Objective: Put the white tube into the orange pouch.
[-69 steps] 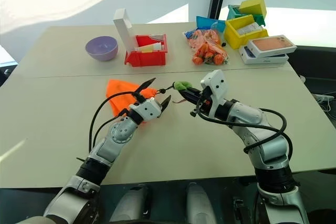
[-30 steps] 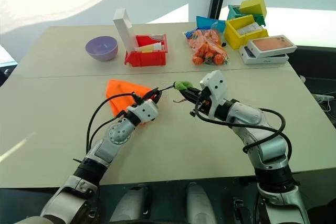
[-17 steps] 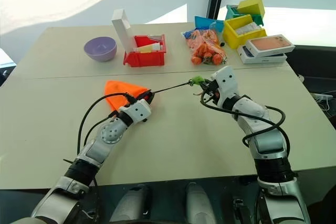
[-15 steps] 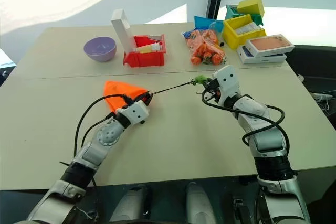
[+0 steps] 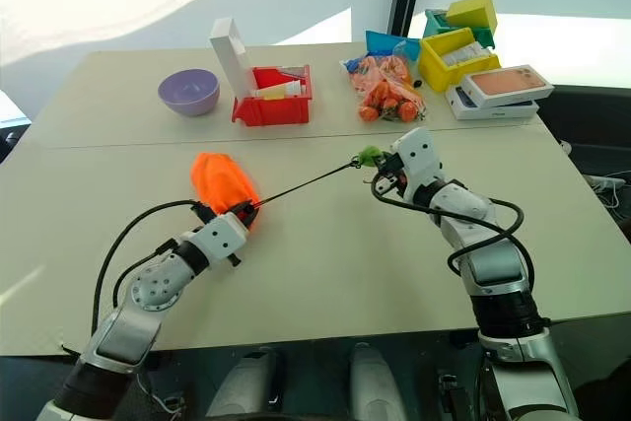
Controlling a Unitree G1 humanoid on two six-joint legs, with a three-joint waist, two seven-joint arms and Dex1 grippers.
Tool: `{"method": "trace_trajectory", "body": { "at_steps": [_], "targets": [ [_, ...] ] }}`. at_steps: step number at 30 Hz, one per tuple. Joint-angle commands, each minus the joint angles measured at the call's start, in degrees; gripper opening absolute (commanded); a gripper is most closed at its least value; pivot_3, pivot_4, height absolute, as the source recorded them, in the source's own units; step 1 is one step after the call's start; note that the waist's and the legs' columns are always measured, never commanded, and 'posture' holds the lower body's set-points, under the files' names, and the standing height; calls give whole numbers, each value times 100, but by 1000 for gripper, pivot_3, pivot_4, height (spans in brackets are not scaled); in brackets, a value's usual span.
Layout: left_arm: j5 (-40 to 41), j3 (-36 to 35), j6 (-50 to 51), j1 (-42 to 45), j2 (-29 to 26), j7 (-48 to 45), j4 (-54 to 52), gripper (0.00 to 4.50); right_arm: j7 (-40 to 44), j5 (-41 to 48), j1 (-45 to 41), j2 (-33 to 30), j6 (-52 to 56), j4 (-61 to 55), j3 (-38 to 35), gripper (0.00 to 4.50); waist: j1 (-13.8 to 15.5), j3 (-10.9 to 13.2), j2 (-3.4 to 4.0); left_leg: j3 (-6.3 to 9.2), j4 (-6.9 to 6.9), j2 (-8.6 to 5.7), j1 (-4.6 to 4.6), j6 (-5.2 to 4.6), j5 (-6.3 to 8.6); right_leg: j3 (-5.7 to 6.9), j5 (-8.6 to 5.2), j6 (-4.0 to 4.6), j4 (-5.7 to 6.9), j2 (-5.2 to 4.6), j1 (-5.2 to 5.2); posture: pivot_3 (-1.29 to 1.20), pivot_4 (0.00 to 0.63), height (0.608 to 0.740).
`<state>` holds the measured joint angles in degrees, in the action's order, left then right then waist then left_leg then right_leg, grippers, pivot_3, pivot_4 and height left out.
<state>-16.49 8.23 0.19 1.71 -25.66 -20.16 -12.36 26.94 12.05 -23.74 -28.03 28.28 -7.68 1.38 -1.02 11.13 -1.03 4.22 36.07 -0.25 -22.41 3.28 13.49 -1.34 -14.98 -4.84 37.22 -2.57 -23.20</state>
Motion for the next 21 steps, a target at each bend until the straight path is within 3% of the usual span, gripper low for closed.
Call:
{"method": "trace_trajectory", "body": {
  "at_steps": [1,2,3,8,9,12,16,21],
  "targets": [
    [439,-472,251,-111,66,32,50,703,219,28,-61,-135,-41,-178,-88,0,-3,0,0,0,0,0,0,0,0,0,0,1,0,1,0,0,150,740],
    [598,-517,232,-86,117,8,37,1235,343,108,-29,-134,30,-219,-50,0,-3,0,0,0,0,1,0,0,0,0,1,2,0,1,0,0,150,740],
    [787,-528,175,-66,155,-79,4,1675,467,206,13,-132,150,-263,-25,368,0,0,0,0,0,2,0,0,0,0,1,1,0,1,0,0,150,740],
    [2022,-585,59,-257,75,-1040,-467,4074,784,30,364,-270,48,-503,261,2623,17,0,0,0,0,3,-2,0,0,2,0,2,-3,-1,0,0,150,740],
    [2323,-633,202,-366,-11,-1301,-594,4083,885,-4,484,-340,-25,-559,326,3116,15,0,0,-1,0,3,-3,0,0,1,0,2,-5,-2,-1,0,150,740],
    [2967,-816,647,-659,-257,-1749,-925,4083,1000,-15,742,-385,-258,-641,315,3116,10,0,0,-4,-3,7,-5,0,0,0,-10,19,-11,-7,-1,0,150,740],
    [3948,-1638,1608,-926,-444,-1708,-1207,4083,1347,291,1181,-413,-708,-705,22,3116,12,2,0,-1,1,9,-3,0,0,1,-12,23,-8,0,0,0,150,740],
    [4236,-2538,1875,-1053,-392,-1318,-776,4083,1626,679,1387,-363,-841,-520,-338,3116,12,2,0,-3,10,9,-2,-1,0,0,-12,28,-9,-1,3,0,150,740]
  ]
}}
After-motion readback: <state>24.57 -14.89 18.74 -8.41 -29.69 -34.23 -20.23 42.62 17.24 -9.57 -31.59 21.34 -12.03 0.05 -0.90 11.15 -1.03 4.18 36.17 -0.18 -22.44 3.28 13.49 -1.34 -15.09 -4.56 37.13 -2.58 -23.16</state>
